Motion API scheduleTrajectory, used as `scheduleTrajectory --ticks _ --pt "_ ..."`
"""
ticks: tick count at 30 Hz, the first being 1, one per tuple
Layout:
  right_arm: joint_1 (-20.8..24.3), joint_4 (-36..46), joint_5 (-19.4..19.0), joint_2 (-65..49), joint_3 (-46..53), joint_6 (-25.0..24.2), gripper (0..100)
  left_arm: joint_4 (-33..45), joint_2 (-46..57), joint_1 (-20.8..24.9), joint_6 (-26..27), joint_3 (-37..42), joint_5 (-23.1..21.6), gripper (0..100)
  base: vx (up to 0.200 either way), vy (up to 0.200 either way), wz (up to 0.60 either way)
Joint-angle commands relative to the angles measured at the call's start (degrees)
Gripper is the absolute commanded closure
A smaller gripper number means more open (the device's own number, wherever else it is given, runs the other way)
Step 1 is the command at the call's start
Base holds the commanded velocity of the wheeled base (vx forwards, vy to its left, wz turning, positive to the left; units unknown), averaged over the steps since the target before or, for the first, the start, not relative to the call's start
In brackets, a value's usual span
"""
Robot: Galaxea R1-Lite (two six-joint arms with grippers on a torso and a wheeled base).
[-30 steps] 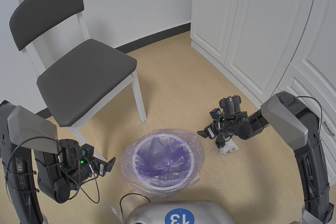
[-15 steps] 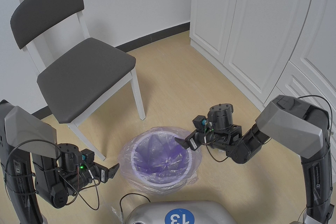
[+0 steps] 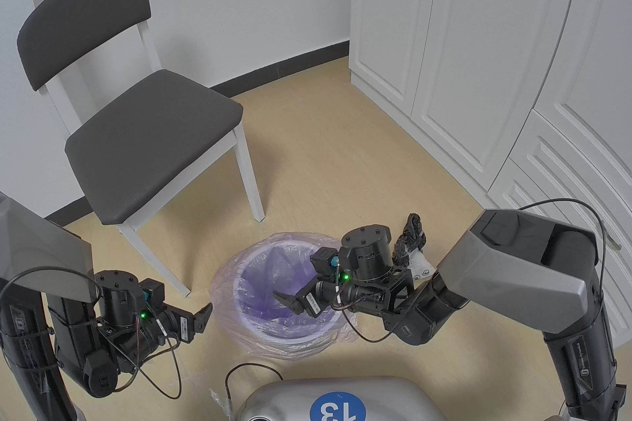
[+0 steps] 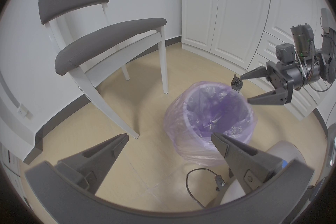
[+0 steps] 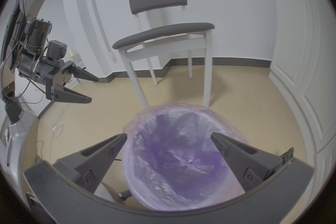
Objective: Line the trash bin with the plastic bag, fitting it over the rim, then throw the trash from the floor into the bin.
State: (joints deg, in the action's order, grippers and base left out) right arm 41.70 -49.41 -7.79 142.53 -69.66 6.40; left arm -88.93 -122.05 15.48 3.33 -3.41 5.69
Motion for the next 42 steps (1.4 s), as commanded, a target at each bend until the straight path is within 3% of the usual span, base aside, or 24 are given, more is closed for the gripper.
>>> scheduleTrajectory --ticks 1,7,17,20,23,30,42 --pt "0.4 1.2 -0.2 1.9 -1.4 -0.2 0 -1.1 1.0 1.3 -0.2 0.8 0.3 0 -0.2 0.0 0.0" --pt "1.0 1.9 -0.2 2.7 -1.4 -0.2 0 -1.1 1.5 1.3 -1.2 0.9 0.3 0 -0.2 0.0 0.0" --pt "0.5 4.8 -0.2 6.3 -7.2 -0.8 0 -1.1 2.1 1.2 -1.2 2.4 0.5 0 0.0 0.0 0.0" --pt "-0.7 9.8 -2.3 6.7 -9.7 -2.4 0 -1.1 2.9 0.6 -1.2 2.6 0.4 0 0.0 0.0 0.0" --pt "-2.2 15.9 -7.9 6.7 -14.1 -6.3 0 -1.1 3.0 0.3 -1.2 2.6 0.5 0 0.0 0.0 0.0" --pt "-3.6 19.4 -8.5 9.9 -22.8 -6.6 0 -1.1 3.8 0.3 -1.0 3.4 4.5 0 0.0 0.0 0.0" --pt "-3.3 24.5 -9.5 10.6 -23.9 -6.3 0 -1.1 3.8 0.4 -0.4 3.4 6.3 0 0.0 0.0 0.0"
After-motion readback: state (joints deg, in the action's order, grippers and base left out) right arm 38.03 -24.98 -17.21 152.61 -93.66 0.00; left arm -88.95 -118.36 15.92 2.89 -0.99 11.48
